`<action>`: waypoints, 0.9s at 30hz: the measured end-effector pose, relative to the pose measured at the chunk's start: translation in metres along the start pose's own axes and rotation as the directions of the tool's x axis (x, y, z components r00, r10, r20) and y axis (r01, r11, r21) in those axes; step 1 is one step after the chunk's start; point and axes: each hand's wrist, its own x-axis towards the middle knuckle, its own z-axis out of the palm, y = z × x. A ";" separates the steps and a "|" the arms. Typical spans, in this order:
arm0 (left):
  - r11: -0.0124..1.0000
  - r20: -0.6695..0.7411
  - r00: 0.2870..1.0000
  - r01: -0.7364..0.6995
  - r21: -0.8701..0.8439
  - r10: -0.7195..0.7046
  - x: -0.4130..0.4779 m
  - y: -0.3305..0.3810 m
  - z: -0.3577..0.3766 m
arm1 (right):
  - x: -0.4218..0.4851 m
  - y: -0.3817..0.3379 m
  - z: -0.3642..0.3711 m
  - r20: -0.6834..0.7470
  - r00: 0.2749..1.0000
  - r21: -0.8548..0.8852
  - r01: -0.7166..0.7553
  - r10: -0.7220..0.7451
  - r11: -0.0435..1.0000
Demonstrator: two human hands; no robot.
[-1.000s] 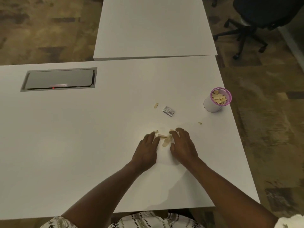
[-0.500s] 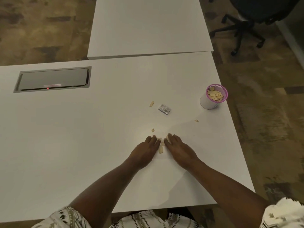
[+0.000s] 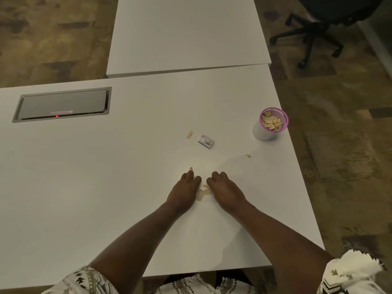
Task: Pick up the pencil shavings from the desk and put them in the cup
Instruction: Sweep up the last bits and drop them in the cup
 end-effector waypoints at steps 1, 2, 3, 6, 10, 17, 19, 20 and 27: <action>0.997 -0.012 0.999 0.050 -0.063 -0.051 0.004 0.003 0.000 | 0.001 0.003 0.000 -0.004 1.000 0.007 -0.003 0.003 1.000; 0.986 -0.027 0.995 0.096 -0.138 -0.100 0.007 0.005 0.001 | 0.003 0.006 0.000 -0.022 0.999 0.044 -0.024 0.025 0.999; 0.966 -0.034 0.988 0.142 -0.217 -0.153 0.010 0.007 0.001 | 0.004 0.009 0.000 -0.056 0.996 0.126 -0.067 0.075 0.990; 0.851 -0.009 0.944 0.292 -0.437 -0.329 0.017 0.012 -0.001 | 0.005 0.018 -0.003 -0.106 0.941 0.490 -0.232 0.321 0.840; 0.603 0.059 0.864 0.397 -0.692 -0.500 0.024 0.021 -0.011 | 0.002 0.033 -0.013 0.026 0.823 0.794 -0.362 0.568 0.488; 0.473 0.092 0.842 0.384 -0.793 -0.531 0.059 0.049 -0.044 | 0.003 0.074 -0.066 0.127 0.734 0.984 -0.180 0.667 0.010; 0.482 0.085 0.861 0.359 -0.799 -0.501 0.079 0.065 -0.058 | 0.006 0.092 -0.083 0.104 0.705 0.987 -0.159 0.702 0.013; 0.486 0.071 0.871 0.337 -0.806 -0.486 0.090 0.075 -0.065 | 0.009 0.102 -0.091 0.082 0.685 0.987 -0.155 0.724 0.035; 0.533 -0.038 0.917 0.196 -0.823 -0.397 0.174 0.148 -0.107 | 0.031 0.174 -0.138 -0.062 0.513 0.958 -0.209 0.856 0.195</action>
